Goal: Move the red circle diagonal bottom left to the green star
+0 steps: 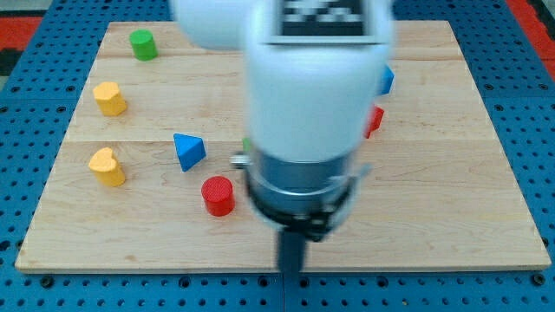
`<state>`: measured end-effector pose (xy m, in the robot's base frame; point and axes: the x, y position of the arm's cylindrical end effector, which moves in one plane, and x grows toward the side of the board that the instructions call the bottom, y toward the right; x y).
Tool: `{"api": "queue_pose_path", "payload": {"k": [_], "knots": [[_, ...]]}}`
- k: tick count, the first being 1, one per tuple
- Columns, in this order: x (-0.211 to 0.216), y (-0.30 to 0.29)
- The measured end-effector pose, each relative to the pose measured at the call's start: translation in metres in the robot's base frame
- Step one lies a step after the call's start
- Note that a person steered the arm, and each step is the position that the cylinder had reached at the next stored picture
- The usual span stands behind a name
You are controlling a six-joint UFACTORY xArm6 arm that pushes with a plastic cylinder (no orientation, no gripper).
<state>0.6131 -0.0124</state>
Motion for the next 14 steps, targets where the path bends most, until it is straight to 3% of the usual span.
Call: {"api": "queue_pose_path", "payload": {"k": [1,2,3,5,9,10,11,12,13,14], "knots": [[-0.092,-0.005],[-0.142,-0.046],[-0.137,0.019],[-0.115,0.008],[-0.112,0.008],[-0.091,0.004],[-0.042,-0.011],[-0.061,-0.105],[-0.113,-0.106],[-0.066,-0.119]]}}
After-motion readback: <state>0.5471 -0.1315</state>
